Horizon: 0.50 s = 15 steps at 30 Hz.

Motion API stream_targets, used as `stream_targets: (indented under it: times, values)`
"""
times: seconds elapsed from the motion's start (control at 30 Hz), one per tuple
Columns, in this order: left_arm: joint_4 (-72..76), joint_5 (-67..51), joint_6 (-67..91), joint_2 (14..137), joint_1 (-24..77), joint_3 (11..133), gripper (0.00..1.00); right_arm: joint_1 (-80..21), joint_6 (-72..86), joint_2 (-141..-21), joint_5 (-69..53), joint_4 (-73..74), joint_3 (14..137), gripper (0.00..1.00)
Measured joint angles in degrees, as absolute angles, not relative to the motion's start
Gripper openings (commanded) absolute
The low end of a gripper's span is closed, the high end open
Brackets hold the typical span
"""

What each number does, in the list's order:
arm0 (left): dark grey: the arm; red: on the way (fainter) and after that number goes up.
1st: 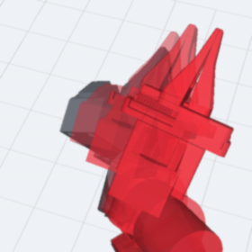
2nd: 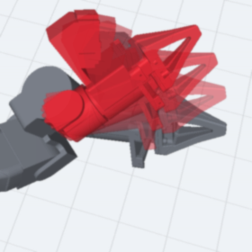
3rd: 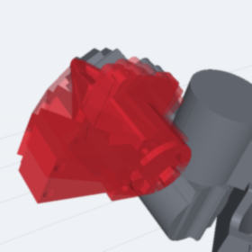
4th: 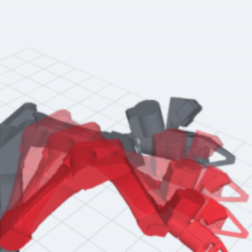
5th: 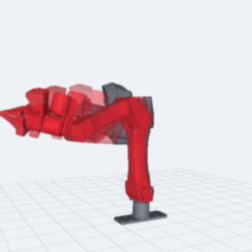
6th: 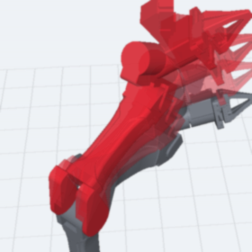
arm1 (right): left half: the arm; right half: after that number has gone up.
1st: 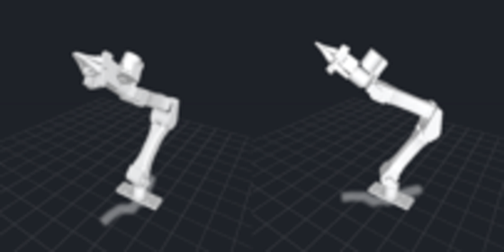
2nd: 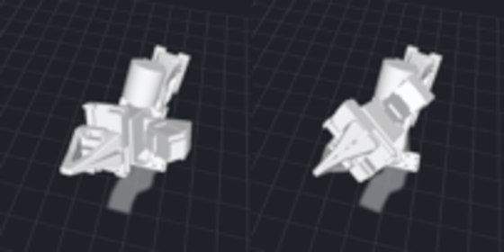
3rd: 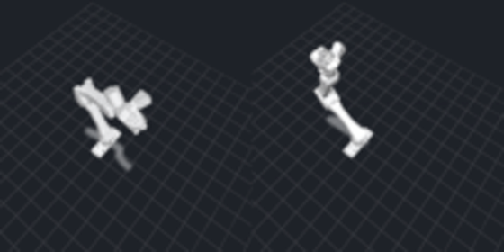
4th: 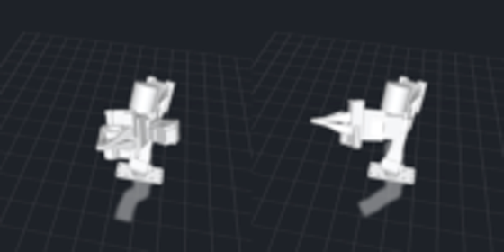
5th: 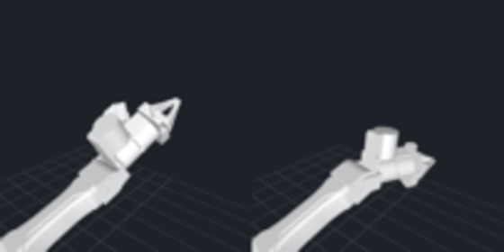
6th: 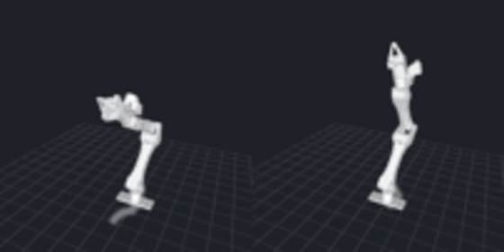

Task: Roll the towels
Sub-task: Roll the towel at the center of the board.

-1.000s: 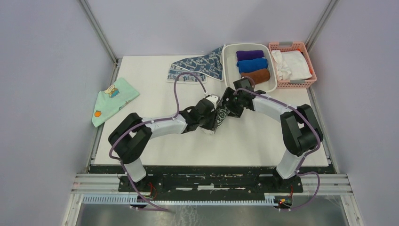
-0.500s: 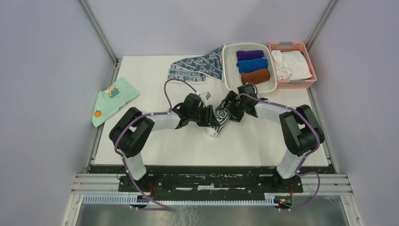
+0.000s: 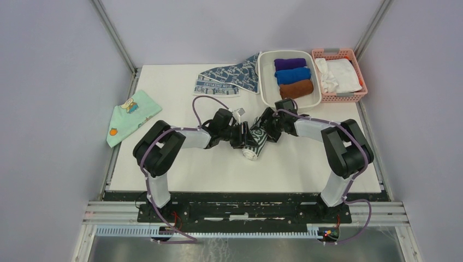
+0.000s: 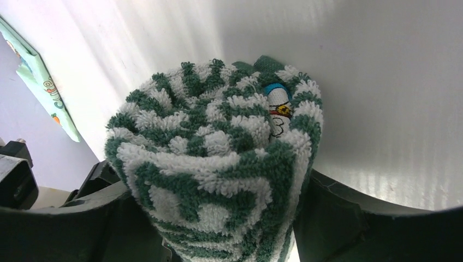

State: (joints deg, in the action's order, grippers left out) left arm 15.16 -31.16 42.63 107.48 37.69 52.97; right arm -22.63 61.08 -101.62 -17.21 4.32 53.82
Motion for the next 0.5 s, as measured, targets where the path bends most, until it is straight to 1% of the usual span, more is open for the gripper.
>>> stream_targets:
  times: [0.17,0.27,0.5]
  values:
    - [16.4,-33.6,43.8,109.2,37.4,53.6,0.59,-24.0,60.2,-103.9,-16.8,5.9,56.8,0.71]
    - [17.4,-35.1,44.7,110.0,37.0,53.6,0.59,-24.3,59.5,-104.4,-16.4,7.2,57.8,0.71]
    - [19.3,-36.1,46.3,110.4,36.9,53.1,0.56,-24.8,55.4,-104.9,-16.3,11.7,60.8,0.85]
